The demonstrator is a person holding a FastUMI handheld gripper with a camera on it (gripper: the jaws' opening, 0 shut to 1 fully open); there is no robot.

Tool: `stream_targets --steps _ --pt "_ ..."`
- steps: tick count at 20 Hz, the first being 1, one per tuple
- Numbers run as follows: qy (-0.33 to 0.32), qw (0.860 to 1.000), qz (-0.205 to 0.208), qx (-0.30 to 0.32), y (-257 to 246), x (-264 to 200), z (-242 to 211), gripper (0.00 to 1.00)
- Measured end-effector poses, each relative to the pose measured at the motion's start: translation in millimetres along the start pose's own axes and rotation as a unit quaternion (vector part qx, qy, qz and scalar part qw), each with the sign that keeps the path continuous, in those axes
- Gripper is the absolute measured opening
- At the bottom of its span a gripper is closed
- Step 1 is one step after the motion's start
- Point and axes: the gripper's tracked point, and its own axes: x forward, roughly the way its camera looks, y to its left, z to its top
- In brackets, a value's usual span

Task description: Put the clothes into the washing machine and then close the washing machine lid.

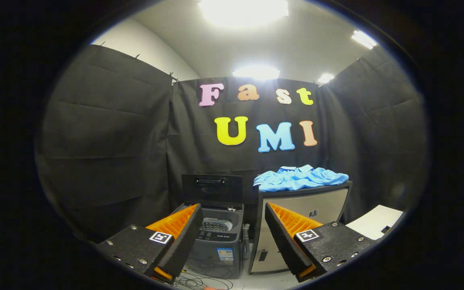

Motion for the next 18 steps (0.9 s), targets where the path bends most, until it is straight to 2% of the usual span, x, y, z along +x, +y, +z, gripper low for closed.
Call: stream_targets --steps 7,15,18 --pt "0.047 0.994 -0.096 -0.040 -72.0 104.6 23.8 0.96" --pt "0.116 0.983 -0.134 -0.050 -183.7 255.5 37.0 0.95" --pt "0.148 0.979 -0.138 -0.020 -215.8 307.4 26.9 0.95"
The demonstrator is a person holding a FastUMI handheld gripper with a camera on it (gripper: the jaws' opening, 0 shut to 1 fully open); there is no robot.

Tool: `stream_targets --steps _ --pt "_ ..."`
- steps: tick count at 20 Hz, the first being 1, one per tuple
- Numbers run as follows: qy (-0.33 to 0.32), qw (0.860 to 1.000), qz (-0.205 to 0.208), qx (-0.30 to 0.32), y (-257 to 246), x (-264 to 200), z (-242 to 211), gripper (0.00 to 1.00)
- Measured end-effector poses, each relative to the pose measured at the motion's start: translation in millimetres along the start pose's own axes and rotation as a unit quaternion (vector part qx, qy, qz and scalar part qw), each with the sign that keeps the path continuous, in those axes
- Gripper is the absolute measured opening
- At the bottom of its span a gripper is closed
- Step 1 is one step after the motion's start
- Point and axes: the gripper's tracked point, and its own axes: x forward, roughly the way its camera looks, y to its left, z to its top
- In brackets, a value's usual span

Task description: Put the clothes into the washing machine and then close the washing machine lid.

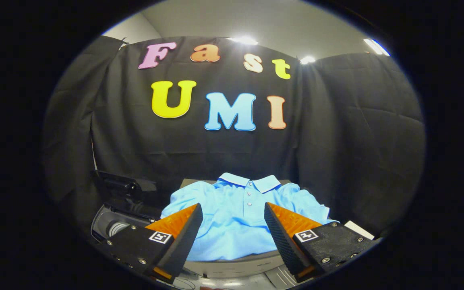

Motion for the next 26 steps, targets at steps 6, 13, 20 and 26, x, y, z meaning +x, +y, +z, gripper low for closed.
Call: stream_targets --steps 6,13,20,26 --pt "0.104 0.994 0.011 0.032 -17.4 88.3 -41.2 0.95" --pt "0.154 0.986 0.038 0.056 -20.8 104.9 -62.8 0.94" --pt "0.164 0.984 0.046 0.060 -17.5 108.0 -66.7 0.31" --pt "0.165 0.984 0.054 0.028 -19.4 103.1 -62.2 0.00"
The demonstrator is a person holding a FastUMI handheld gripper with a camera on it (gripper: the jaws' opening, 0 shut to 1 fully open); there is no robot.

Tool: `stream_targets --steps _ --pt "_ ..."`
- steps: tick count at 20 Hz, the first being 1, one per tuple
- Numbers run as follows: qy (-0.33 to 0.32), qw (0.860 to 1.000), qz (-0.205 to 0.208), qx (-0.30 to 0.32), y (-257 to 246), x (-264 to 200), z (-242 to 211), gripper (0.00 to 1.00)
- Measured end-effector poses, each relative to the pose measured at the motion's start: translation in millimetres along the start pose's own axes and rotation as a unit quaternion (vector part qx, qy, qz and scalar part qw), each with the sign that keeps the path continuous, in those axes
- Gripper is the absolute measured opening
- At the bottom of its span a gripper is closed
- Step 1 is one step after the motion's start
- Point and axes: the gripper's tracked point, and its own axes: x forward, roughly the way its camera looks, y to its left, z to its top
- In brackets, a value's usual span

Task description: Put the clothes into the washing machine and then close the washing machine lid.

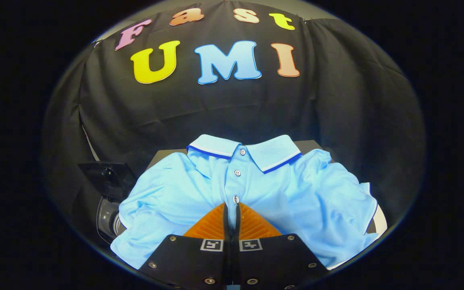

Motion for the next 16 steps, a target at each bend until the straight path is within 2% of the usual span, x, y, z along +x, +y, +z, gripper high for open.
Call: stream_targets --steps 6,10,16 --pt "-0.030 0.999 -0.011 0.002 -0.5 -28.4 29.1 0.00" --pt "-0.052 0.998 -0.027 -0.027 3.8 -57.8 52.4 0.00" --pt "-0.088 0.995 -0.011 -0.038 49.3 -106.7 80.0 0.00"
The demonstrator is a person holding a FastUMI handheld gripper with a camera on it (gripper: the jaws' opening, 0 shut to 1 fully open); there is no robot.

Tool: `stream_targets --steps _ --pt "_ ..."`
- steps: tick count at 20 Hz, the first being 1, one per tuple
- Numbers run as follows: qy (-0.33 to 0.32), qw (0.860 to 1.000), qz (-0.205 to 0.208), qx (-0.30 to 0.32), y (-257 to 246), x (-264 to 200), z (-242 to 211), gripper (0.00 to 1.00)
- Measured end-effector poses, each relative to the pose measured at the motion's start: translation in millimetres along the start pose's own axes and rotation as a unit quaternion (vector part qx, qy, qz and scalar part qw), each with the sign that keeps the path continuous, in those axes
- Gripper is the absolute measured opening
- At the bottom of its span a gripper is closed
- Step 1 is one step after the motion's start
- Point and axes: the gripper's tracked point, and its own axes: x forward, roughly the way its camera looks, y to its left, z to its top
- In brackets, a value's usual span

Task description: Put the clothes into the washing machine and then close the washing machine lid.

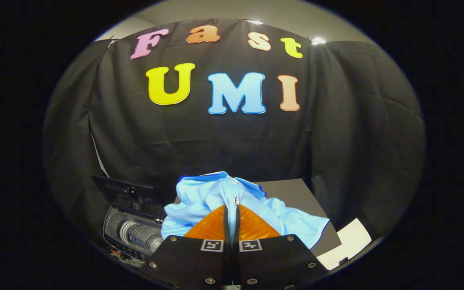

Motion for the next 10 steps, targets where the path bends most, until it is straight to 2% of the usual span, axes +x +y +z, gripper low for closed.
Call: stream_targets --steps 4,10 --pt "-0.015 1.000 0.018 -0.006 45.7 -21.8 17.2 0.00" --pt "-0.021 0.999 0.032 -0.022 135.8 -31.5 14.4 0.00"
